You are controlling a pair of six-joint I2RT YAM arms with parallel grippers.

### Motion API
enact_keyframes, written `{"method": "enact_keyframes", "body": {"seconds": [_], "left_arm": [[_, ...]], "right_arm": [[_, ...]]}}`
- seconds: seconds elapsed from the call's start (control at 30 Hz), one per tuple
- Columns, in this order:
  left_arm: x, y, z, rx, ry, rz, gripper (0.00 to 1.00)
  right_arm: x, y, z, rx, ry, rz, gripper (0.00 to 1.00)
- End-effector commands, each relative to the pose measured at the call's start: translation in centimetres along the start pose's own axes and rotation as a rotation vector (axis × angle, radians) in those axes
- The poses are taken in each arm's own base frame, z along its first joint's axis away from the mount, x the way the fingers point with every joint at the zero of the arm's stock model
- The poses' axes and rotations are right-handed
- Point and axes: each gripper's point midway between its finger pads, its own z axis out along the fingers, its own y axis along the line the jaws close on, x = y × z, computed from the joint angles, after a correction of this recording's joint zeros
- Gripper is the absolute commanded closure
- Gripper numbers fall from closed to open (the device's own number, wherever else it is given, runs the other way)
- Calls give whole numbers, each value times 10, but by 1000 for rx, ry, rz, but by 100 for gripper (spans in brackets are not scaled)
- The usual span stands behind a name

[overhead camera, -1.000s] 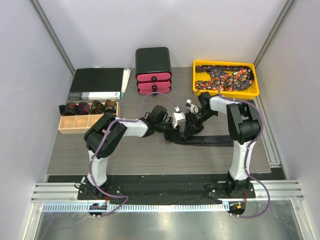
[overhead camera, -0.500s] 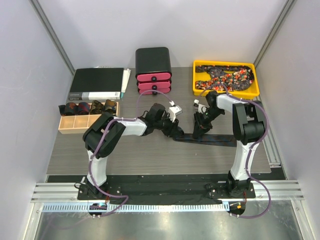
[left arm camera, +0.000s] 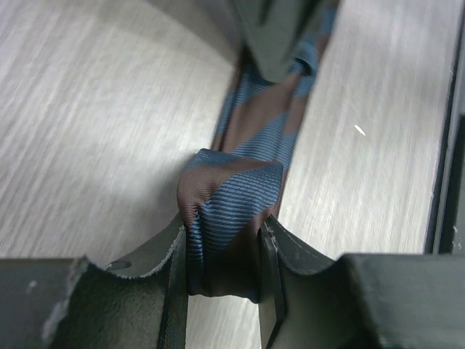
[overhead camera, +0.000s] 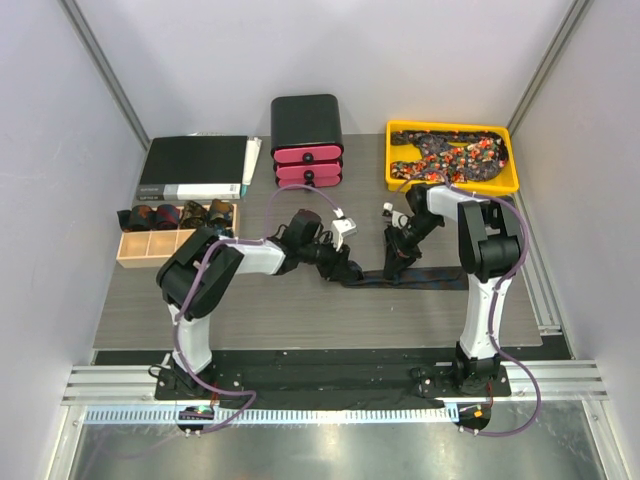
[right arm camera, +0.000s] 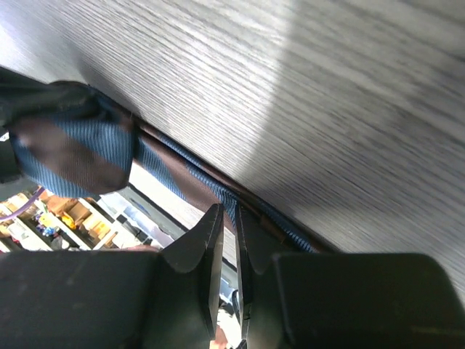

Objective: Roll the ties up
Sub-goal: Roll the tie at the center of the board.

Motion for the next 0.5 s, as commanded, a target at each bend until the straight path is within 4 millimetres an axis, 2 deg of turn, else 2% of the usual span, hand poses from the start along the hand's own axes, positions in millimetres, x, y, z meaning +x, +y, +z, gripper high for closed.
{"method": "enact_keyframes", "body": {"seconds": [0.0,0.07,0.13,0.17,0.3,0.33,0.37,0.4,0.43,0.47], "left_arm": [[-2,-22,-20,121,24,213,99],[13,-28,-27,156,69,246,99],[15,-31,-31,176,76,345,99],[27,-34,-34,187,132,350,99],[43,-25,-29,119,248,426,99],[54,-17,-24,69,307,416,99],[47,-14,-21,54,319,414,100],[55,-13,-22,44,362,386,100],[63,-2,-20,-19,407,367,100],[62,2,-19,-39,421,372,100]], "right_arm": [[-13,-52,16,214,1,-89,81],[-14,-53,16,218,2,-89,81],[-16,-53,15,220,1,-88,81],[-17,-53,16,222,1,-88,81],[-19,-51,16,213,-4,-94,81],[-21,-50,16,212,-6,-97,81],[-22,-50,16,211,-8,-100,81],[-24,-49,17,210,-8,-104,81],[-27,-49,16,210,-16,-107,81],[-30,-48,16,211,-20,-112,80]]}}
